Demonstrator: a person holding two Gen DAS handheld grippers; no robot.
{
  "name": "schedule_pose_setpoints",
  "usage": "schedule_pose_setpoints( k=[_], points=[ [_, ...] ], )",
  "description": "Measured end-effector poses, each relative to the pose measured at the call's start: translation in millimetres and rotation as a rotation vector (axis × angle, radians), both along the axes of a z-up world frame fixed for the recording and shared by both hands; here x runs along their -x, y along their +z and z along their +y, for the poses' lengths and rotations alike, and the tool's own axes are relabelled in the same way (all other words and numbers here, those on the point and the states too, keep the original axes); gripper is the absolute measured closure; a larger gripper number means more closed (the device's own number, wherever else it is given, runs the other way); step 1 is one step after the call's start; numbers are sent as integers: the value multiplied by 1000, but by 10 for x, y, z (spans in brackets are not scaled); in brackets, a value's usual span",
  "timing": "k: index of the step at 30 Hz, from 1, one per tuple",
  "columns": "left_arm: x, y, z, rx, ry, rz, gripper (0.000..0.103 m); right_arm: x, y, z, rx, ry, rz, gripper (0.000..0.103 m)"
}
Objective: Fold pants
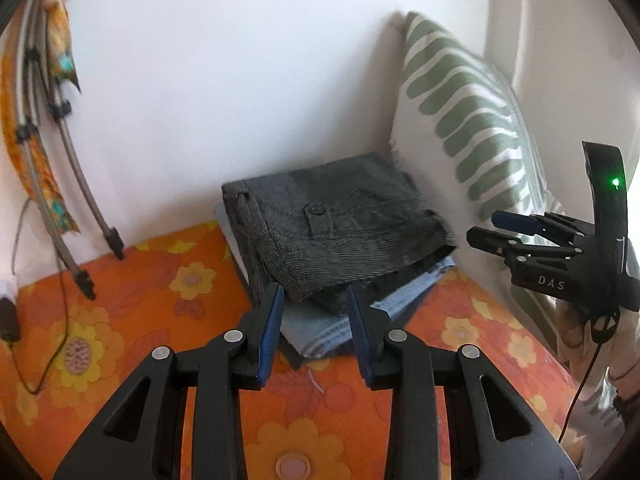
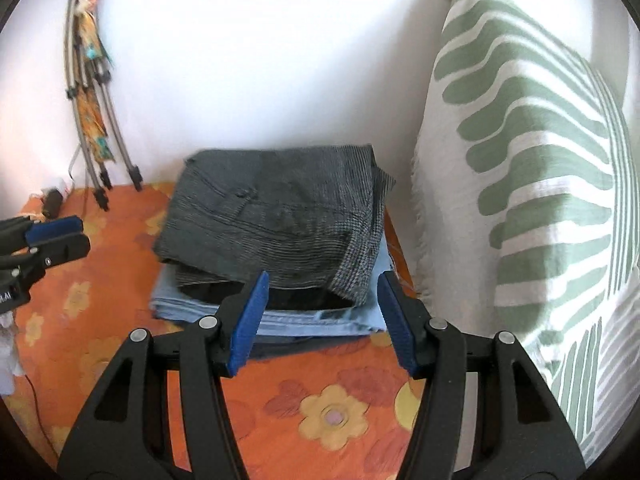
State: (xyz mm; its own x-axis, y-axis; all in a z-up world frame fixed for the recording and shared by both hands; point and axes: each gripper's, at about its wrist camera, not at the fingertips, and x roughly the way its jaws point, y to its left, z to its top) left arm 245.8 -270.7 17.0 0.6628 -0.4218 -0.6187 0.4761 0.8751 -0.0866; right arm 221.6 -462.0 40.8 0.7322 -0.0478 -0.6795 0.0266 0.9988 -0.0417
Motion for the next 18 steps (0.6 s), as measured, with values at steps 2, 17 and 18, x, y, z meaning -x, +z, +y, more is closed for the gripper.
schedule_pose_setpoints(
  k=[2,17,18],
  points=[
    [143,105,43,9,-5,-21,52,145,127,80,-10,-1,-26,39],
    [1111,683,511,81,-15,-118,40,1226,807,803,4,-115,-199,16],
    [1188,709,562,87,-18,-122,40,1296,829,849,-2,-126,-209,15]
  ],
)
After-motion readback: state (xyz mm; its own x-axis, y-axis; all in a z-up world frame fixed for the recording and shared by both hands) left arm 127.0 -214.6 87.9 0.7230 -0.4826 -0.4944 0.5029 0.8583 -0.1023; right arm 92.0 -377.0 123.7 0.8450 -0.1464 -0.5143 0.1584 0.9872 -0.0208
